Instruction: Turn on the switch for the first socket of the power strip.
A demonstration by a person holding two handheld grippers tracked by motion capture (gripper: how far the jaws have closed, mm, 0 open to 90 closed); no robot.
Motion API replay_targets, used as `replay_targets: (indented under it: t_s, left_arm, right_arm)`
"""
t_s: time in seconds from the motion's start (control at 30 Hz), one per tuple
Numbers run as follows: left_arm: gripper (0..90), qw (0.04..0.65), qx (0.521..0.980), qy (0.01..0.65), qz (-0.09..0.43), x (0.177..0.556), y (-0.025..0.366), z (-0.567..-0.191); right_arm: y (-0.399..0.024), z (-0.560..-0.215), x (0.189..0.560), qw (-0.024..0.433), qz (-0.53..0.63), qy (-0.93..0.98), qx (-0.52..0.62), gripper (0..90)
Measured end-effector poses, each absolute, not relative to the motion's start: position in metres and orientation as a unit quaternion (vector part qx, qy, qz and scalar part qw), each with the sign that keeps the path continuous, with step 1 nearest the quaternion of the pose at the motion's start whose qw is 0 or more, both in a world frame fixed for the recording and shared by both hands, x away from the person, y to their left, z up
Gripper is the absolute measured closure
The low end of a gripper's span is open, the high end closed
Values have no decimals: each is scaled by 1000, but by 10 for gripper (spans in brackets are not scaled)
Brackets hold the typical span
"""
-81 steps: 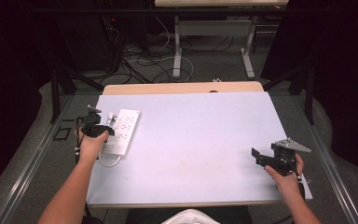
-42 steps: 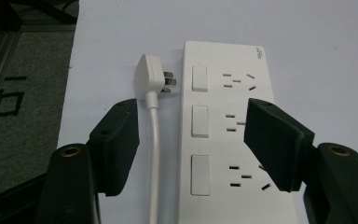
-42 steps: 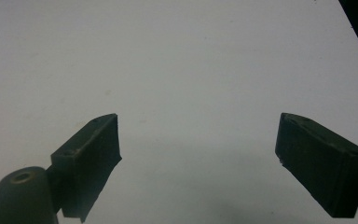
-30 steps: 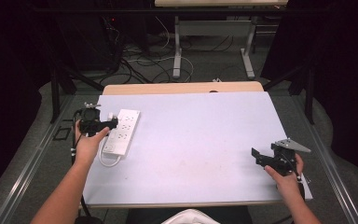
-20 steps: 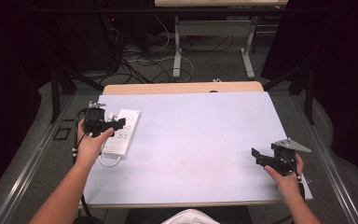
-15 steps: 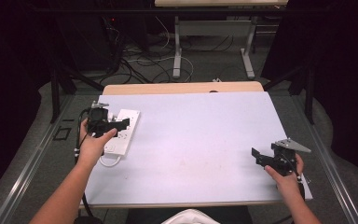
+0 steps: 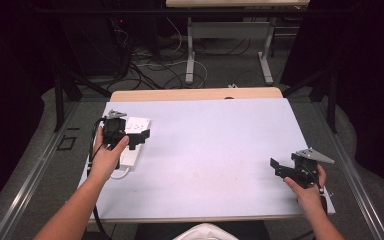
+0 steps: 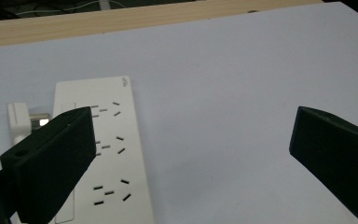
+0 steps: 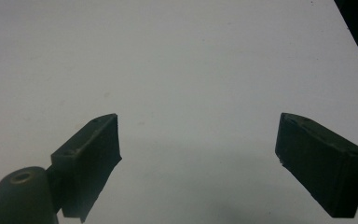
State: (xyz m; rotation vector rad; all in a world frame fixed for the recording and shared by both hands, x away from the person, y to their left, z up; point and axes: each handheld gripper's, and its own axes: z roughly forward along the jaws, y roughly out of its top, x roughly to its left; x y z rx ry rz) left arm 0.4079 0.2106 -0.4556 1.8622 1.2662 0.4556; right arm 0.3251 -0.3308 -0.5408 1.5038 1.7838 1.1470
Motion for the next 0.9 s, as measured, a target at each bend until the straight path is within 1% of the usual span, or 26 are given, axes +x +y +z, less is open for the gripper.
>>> replay_targets:
  t_s: [0.27, 0.37, 0.47, 0.57, 0.63, 0.67, 0.73, 0.77, 0.9]
  left_arm:
    - [1, 421, 741, 491, 179, 400, 202, -454]
    - [2, 413, 754, 477, 183, 396, 201, -454]
    - [2, 424, 748, 479, 180, 393, 198, -456]
    - [1, 420, 755, 474, 173, 390, 198, -457]
    - [2, 423, 754, 470, 178, 387, 196, -460]
    - [2, 418, 762, 466, 166, 384, 196, -461]
    - [4, 427, 756, 467, 169, 383, 194, -463]
    - [4, 424, 762, 463, 160, 380, 193, -464]
    - [5, 428, 764, 456, 157, 375, 190, -468]
  right_arm:
    - [-331, -542, 326, 265, 428, 661, 556, 134]
    - [-331, -542, 326, 266, 429, 660, 557, 134]
    - [-330, -542, 326, 270, 430, 657, 557, 134]
    - [-331, -541, 325, 266, 426, 662, 557, 134]
    - [-330, -541, 325, 263, 426, 661, 559, 134]
    - [-330, -541, 325, 264, 426, 663, 556, 134]
    - [-330, -540, 324, 265, 426, 663, 556, 134]
    - [-329, -540, 324, 266, 430, 661, 555, 134]
    - [-330, -540, 323, 267, 426, 665, 553, 134]
